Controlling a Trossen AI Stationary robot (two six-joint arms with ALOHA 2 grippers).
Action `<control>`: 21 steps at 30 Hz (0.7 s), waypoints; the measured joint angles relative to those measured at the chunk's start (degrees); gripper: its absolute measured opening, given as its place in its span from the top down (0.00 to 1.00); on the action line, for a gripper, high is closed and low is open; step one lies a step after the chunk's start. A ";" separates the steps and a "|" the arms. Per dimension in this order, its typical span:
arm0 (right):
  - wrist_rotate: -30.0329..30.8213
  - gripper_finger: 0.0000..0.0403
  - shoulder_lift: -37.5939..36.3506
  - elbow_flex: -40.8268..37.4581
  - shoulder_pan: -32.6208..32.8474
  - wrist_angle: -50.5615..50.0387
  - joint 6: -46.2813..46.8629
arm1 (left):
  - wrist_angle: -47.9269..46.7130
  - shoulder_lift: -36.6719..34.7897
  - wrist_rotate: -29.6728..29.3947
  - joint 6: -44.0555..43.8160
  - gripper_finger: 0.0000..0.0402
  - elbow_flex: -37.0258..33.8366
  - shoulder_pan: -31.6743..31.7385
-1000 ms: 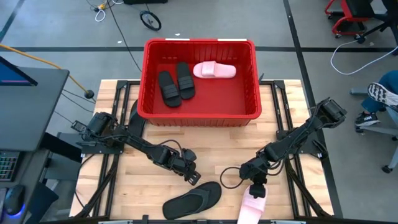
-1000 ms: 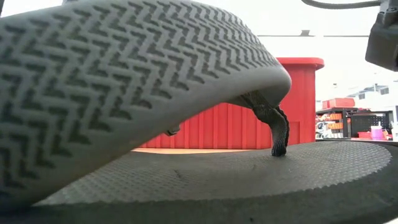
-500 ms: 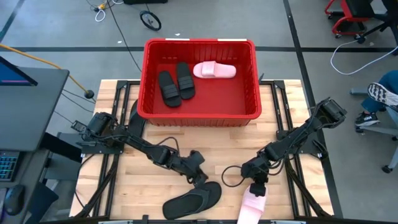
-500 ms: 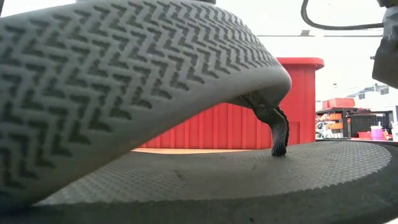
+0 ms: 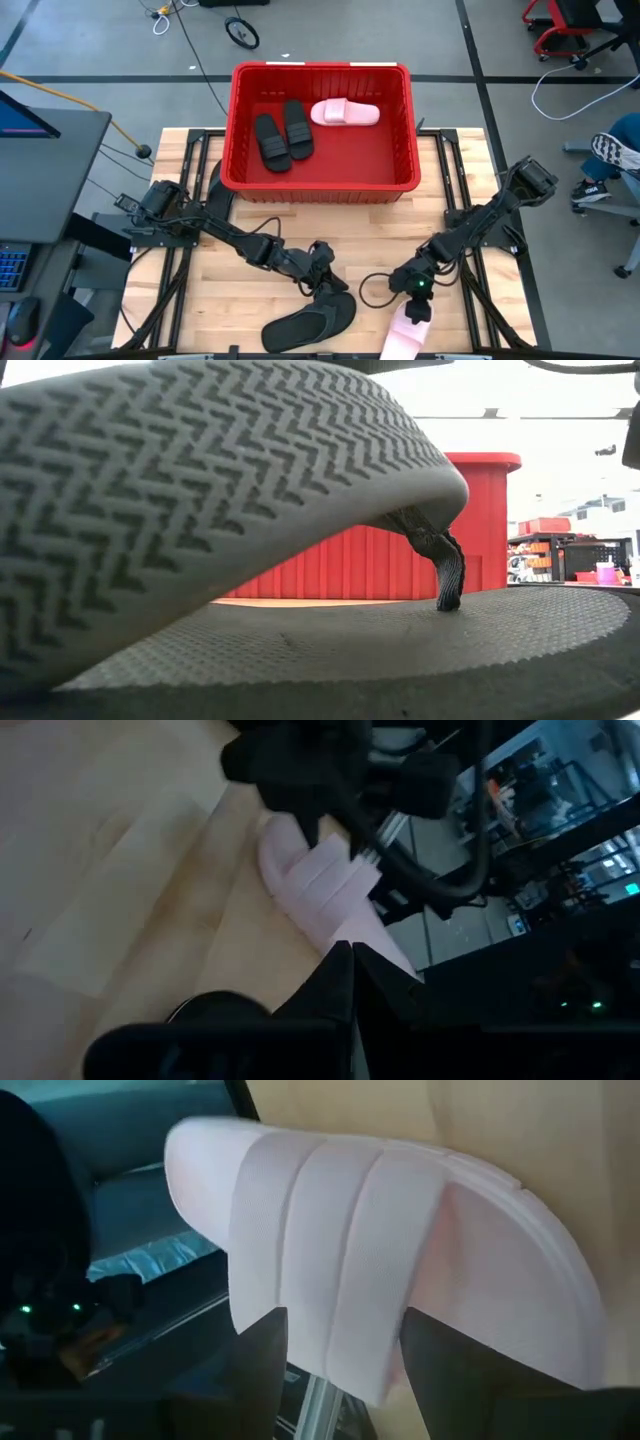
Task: Pick and place slides into bin
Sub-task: Put the pink slide into the red bin
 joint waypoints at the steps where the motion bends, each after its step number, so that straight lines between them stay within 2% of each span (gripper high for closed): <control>1: 0.51 0.51 0.00 0.00 0.49 0.01 -0.01 | 0.03 0.02 0.00 -0.02 0.97 0.00 0.00; 7: 5.45 0.59 0.00 0.00 1.40 0.02 0.07 | 0.24 0.02 0.00 -0.07 0.97 0.00 0.00; 15: 8.41 0.96 0.00 0.02 1.41 0.27 0.98 | 0.19 0.02 0.00 -0.09 0.96 0.00 0.02; 21: 8.45 0.97 0.00 0.11 1.45 -0.85 3.19 | 0.20 0.02 0.00 -0.09 0.98 0.00 0.04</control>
